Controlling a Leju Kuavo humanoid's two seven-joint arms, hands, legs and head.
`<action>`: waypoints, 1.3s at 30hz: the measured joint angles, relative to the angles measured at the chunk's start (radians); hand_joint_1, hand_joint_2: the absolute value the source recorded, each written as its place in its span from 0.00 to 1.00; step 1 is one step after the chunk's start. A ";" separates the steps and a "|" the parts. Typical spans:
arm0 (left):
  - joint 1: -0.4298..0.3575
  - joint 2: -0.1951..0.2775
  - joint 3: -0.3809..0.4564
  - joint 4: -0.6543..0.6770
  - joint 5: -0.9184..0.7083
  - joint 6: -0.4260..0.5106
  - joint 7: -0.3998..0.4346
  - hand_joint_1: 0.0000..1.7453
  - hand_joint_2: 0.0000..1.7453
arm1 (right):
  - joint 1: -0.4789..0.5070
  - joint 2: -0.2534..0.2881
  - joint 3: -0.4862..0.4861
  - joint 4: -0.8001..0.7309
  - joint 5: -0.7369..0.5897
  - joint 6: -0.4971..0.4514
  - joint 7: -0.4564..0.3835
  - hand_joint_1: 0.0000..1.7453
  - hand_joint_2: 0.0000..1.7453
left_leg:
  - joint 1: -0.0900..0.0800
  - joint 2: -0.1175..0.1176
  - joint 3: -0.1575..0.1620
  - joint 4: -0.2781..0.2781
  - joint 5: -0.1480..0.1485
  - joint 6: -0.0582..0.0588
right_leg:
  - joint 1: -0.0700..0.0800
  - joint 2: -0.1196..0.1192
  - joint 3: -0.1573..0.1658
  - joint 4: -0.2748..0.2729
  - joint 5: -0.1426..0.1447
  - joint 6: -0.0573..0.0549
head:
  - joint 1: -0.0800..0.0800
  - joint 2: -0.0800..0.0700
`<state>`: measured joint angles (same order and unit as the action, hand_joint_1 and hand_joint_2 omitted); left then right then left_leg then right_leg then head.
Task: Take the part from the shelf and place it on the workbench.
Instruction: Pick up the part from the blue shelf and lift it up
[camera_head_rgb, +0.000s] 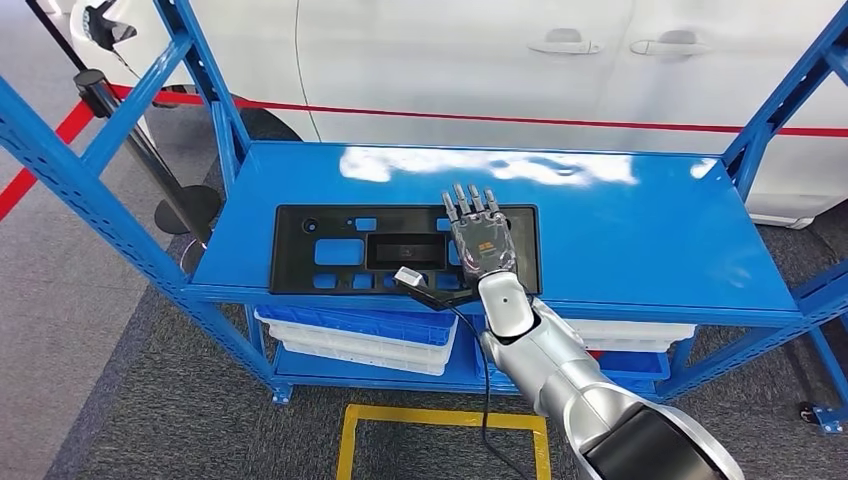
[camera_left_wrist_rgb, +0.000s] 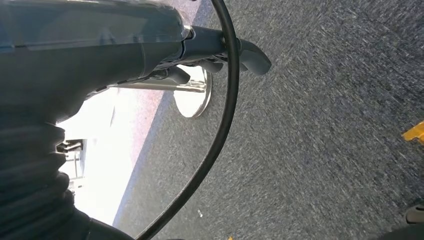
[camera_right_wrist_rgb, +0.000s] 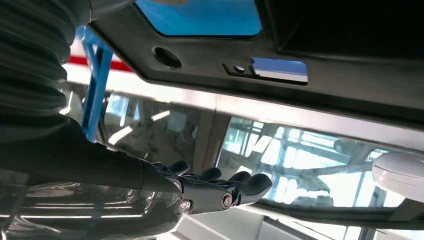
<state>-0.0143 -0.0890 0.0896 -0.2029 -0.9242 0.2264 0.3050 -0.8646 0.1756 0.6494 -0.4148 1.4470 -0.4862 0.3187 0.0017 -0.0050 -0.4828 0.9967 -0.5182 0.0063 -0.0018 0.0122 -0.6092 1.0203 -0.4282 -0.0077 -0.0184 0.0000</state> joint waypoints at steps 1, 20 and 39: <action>0.000 -0.002 0.003 0.000 -0.001 0.001 0.000 0.00 1.00 | 0.002 0.007 -0.009 -0.002 -0.016 -0.016 -0.023 0.00 1.00 | 0.000 0.000 0.000 0.000 0.000 0.000 | 0.000 0.000 0.000 0.000 0.000 0.000 | 0.000 0.000; 0.005 -0.046 0.078 0.001 0.025 0.034 0.003 0.00 1.00 | 0.154 0.076 -0.008 -0.479 -0.410 0.031 -0.401 0.00 1.00 | 0.001 0.000 -0.001 0.000 -0.001 0.000 | 0.001 0.000 -0.001 0.000 -0.002 0.001 | 0.000 0.000; 0.010 -0.056 0.130 0.002 0.010 0.039 0.000 0.00 1.00 | 0.249 0.023 0.281 -0.745 -0.422 0.085 -0.340 0.00 1.00 | 0.001 0.000 -0.001 0.000 -0.002 0.000 | 0.001 0.000 -0.001 0.000 -0.003 0.001 | 0.000 0.000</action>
<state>-0.0048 -0.1452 0.2194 -0.2011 -0.9140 0.2655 0.3048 -0.6160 0.1989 0.9308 -1.1601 1.0246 -0.4010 -0.0217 0.0024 -0.0052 -0.4837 0.9964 -0.5205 0.0060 -0.0009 0.0122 -0.6101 1.0203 -0.4310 -0.0072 -0.0183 0.0000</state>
